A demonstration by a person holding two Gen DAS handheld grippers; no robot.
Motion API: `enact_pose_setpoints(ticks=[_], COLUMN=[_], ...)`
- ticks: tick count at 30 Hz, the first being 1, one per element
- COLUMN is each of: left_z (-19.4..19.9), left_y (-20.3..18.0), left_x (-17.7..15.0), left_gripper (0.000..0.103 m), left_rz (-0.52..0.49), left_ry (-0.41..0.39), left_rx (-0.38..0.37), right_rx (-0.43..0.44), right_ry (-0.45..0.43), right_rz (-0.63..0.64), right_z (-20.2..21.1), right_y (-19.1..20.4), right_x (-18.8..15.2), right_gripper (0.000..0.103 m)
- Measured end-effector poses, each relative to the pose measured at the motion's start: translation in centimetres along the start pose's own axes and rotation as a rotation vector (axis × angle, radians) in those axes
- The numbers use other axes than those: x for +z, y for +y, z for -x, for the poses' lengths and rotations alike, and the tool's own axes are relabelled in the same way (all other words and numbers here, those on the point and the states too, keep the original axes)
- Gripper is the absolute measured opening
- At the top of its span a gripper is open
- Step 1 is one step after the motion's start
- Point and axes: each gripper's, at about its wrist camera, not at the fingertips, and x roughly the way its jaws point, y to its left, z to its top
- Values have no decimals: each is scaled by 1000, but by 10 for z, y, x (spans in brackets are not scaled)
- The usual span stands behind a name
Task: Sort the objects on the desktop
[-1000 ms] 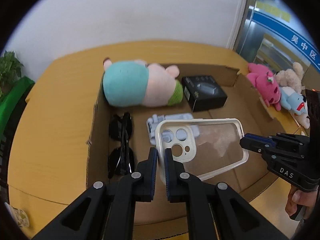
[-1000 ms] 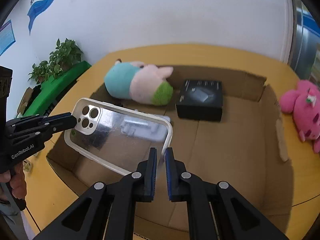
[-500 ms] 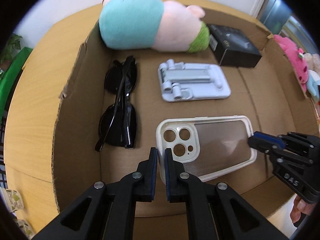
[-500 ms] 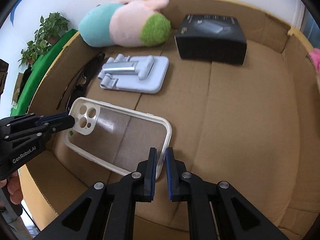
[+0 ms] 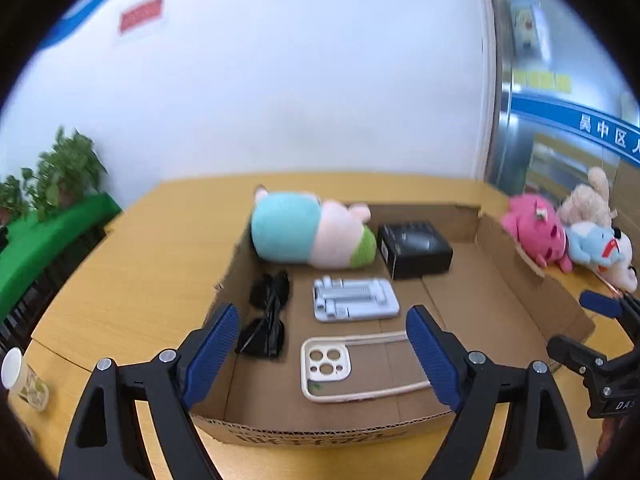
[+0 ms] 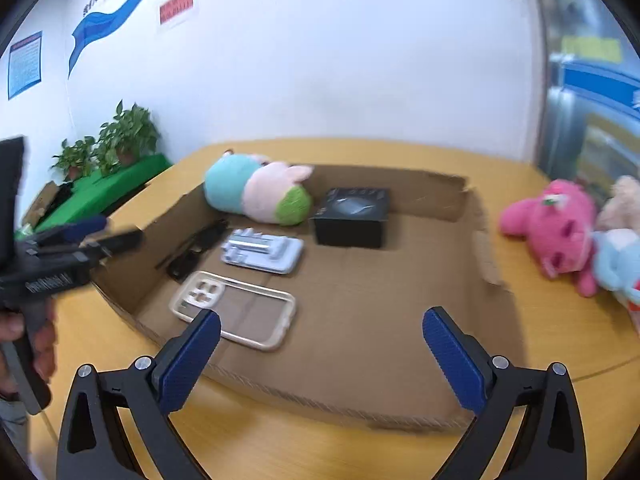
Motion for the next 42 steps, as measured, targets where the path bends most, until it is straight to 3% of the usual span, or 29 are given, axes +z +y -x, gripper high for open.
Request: enact_pose_setpoints(ticks=[3, 7, 11, 16, 42], left_z=[-15, -35, -48, -43, -47], left_y=[-7, -10, -12, -14, -14], left_x=[-13, -29, -41, -49, -51], left_gripper=[86, 86, 86, 86, 89], left_rz=[3, -10, -24, -21, -22], left_ry=[-35, -27, 12, -38, -31], left_rx=[62, 82, 86, 88, 85], right_rx=[-32, -19, -81, -106, -113], right_ry=[-35, -29, -92, -174, -170], right_rz=[-34, -120, -76, -64, -66], right_z=[-2, -15, -17, -17, -15], right_y=[-9, -24, -16, -13, -13], right_x=[-17, -32, -44, -55, -51], right_gripper=[103, 103, 103, 103, 103])
